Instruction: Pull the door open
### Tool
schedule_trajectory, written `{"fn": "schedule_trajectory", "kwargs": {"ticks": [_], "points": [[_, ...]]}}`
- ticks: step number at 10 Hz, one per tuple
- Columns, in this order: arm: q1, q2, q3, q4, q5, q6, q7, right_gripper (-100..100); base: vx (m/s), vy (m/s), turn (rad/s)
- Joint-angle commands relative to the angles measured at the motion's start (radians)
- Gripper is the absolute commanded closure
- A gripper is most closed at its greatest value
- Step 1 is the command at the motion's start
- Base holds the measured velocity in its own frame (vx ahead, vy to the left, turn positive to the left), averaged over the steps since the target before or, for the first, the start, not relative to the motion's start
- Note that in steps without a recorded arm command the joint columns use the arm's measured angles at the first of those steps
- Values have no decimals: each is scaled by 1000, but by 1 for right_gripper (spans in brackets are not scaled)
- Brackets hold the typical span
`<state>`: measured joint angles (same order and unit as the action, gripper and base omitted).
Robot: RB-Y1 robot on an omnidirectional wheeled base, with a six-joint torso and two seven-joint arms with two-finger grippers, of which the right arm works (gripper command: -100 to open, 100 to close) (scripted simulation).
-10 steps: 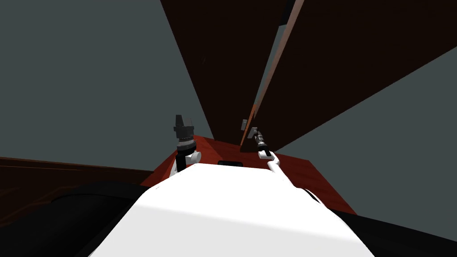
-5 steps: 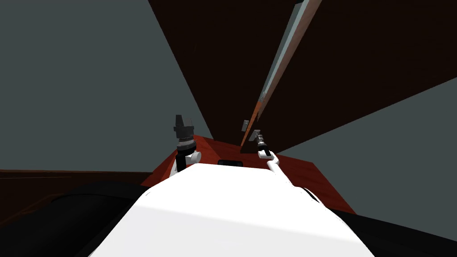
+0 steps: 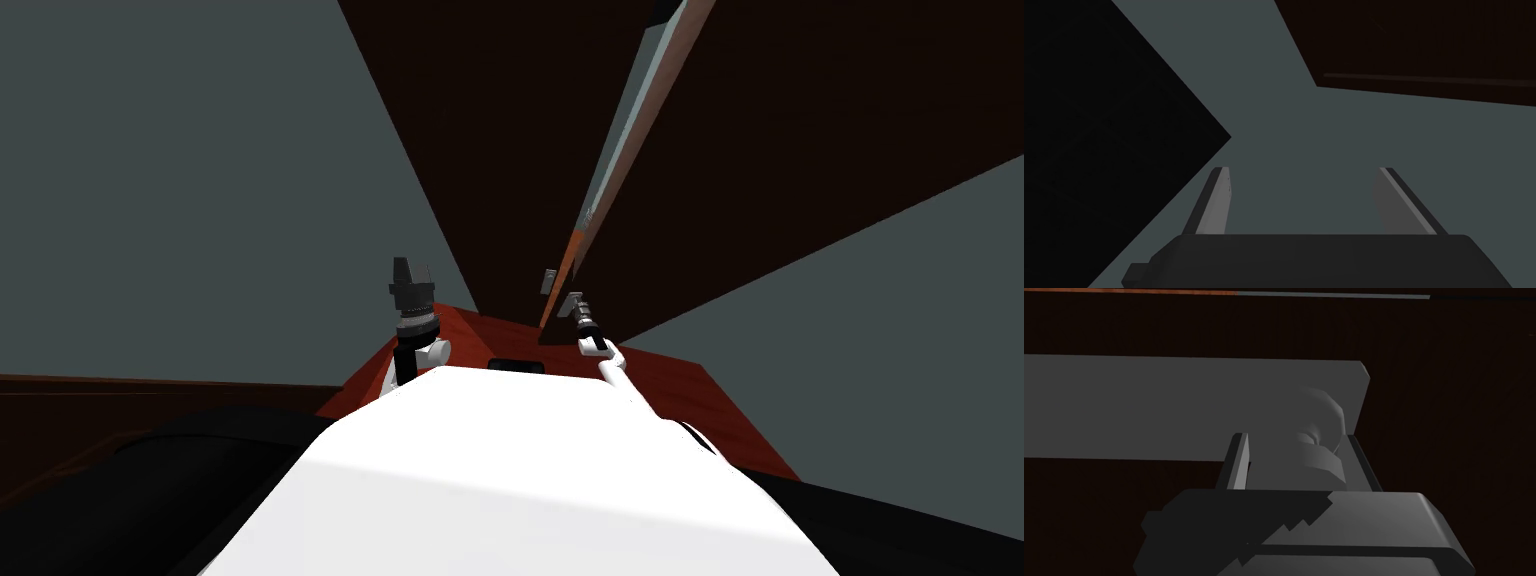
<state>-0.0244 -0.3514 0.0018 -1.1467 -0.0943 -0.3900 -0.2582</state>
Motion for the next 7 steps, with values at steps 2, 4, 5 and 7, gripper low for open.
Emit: {"fn": "schedule_trajectory", "kwargs": {"ticks": [2, 4, 5, 7], "points": [[16, -27, 25, -15, -1, -14, -25, 100, -141, -121, 173], [33, -54, 50, -30, -1, -28, -51, 100, -181, -134, 175], [43, -69, 65, -39, -1, -36, -65, 100, -173, -156, 199], [61, -99, 93, -55, -2, -51, -93, 100, -245, -154, 208]]}}
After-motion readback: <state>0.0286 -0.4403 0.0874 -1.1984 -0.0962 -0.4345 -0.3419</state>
